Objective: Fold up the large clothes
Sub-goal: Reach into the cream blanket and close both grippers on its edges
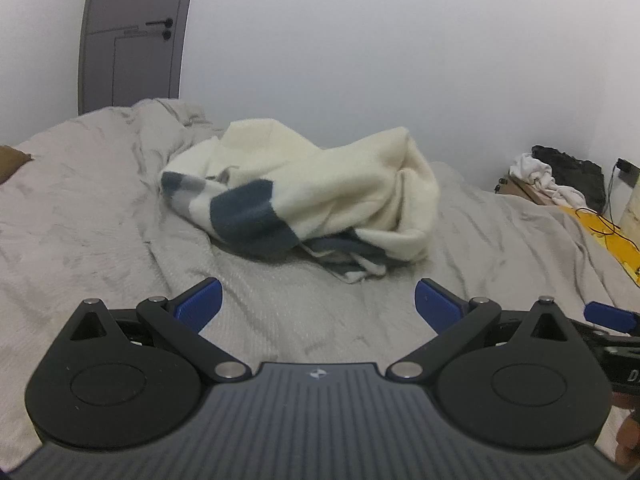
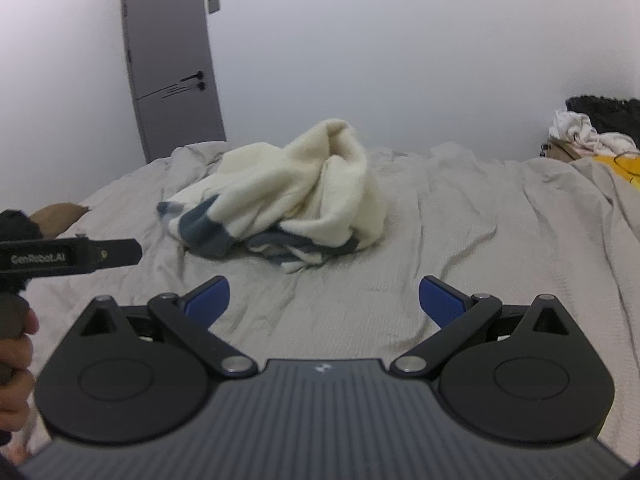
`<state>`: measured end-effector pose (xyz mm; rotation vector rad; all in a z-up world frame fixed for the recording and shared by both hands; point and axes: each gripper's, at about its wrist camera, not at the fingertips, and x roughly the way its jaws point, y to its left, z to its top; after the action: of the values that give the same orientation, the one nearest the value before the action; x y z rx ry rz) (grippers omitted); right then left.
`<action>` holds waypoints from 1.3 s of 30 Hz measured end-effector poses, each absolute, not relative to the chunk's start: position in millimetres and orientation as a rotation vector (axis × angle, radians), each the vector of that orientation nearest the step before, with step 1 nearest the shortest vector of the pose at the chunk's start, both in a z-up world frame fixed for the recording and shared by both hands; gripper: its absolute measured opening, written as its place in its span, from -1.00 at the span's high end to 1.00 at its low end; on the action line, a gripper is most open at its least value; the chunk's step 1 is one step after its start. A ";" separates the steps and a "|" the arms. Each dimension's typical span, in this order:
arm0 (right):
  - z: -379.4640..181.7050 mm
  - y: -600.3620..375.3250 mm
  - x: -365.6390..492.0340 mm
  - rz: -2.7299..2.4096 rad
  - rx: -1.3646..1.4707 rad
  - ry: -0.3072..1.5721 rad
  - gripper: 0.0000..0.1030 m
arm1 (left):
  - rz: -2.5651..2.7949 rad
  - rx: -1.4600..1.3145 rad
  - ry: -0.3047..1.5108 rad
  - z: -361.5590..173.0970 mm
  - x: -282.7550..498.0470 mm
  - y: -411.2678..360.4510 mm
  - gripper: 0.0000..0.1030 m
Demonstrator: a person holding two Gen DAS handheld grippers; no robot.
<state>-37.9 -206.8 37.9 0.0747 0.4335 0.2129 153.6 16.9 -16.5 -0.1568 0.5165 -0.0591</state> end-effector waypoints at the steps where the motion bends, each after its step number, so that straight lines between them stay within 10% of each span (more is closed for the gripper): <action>1: 36.8 -208.1 -30.0 0.208 0.083 0.436 -0.90 | -0.057 -0.161 0.523 -19.8 164.0 18.7 -1.00; 29: -36.4 -176.6 209.1 0.198 0.183 0.481 -0.57 | 0.063 0.258 0.495 -122.7 374.7 6.5 -0.79; 33: -46.0 -176.4 219.3 0.190 0.233 0.479 -0.49 | 0.105 0.212 0.485 -117.0 381.7 15.8 -0.20; 37: -43.1 -181.1 211.3 0.201 0.257 0.480 0.23 | 0.096 0.150 0.484 -103.5 380.7 29.2 0.63; 39: -34.9 -176.7 205.8 0.215 0.230 0.482 0.53 | 0.096 0.116 0.477 -94.0 375.8 37.8 0.68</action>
<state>205.8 -176.7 -34.9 0.2301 0.4824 0.2149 375.8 37.8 -94.0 0.1164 0.4773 0.0963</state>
